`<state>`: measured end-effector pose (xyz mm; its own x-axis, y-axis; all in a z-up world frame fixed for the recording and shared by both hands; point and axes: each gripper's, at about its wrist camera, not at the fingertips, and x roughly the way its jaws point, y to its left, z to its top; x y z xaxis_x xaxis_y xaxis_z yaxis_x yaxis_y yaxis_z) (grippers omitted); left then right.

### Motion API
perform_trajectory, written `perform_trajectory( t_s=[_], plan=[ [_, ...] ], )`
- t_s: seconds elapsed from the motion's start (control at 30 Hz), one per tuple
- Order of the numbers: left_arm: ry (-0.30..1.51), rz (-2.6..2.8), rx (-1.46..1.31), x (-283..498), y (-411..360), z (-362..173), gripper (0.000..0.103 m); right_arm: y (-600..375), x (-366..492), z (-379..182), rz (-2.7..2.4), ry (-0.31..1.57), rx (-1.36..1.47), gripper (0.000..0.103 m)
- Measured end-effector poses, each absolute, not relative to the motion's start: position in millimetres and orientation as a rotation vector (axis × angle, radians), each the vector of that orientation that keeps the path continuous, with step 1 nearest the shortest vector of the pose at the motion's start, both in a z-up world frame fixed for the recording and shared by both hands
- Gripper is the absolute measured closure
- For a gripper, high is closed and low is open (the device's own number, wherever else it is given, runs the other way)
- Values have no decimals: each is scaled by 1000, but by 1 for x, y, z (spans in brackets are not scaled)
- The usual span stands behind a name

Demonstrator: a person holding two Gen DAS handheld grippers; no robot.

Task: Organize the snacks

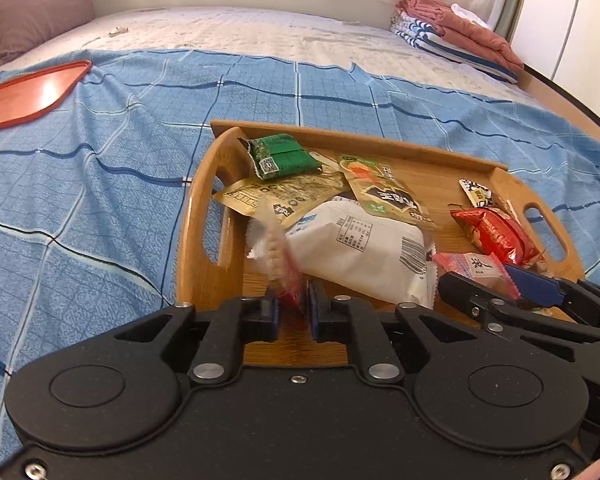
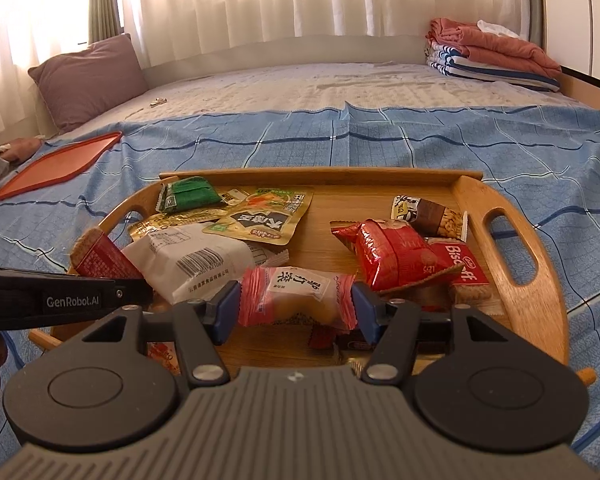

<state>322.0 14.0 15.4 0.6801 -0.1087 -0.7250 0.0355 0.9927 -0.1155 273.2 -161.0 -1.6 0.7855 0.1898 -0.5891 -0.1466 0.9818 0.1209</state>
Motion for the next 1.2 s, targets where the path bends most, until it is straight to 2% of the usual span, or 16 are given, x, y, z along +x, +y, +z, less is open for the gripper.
perform_trajectory(
  t_s=[0.1,0.13,0.2,0.23,0.27,0.3,0.37,0.47,0.6,0.77,1.2],
  plan=[
    [817,-78,-93,318,14,19,90,-162,272,1,186,645,81,36],
    [814,-77,-93,317,15,20,86,-162,271,3,186,642,82,35],
    [805,-72,-90,314,15,25,71,-163,268,6,183,630,84,32],
    [800,-66,-86,313,16,27,59,-163,267,7,181,625,86,29],
    [796,-60,-83,311,16,30,51,-163,265,10,181,618,88,27],
    [794,-57,-83,309,17,33,47,-164,263,13,183,611,92,27],
    [792,-55,-90,304,19,39,33,-164,258,19,183,599,92,25],
    [777,-49,-96,295,22,51,22,-162,251,31,182,575,63,20],
    [744,-41,-81,278,25,72,18,-162,237,50,181,542,43,15],
    [736,-42,-68,248,25,96,14,-165,213,74,167,505,42,13],
    [692,-106,-54,152,16,157,11,-184,131,124,157,434,60,9]
  ],
)
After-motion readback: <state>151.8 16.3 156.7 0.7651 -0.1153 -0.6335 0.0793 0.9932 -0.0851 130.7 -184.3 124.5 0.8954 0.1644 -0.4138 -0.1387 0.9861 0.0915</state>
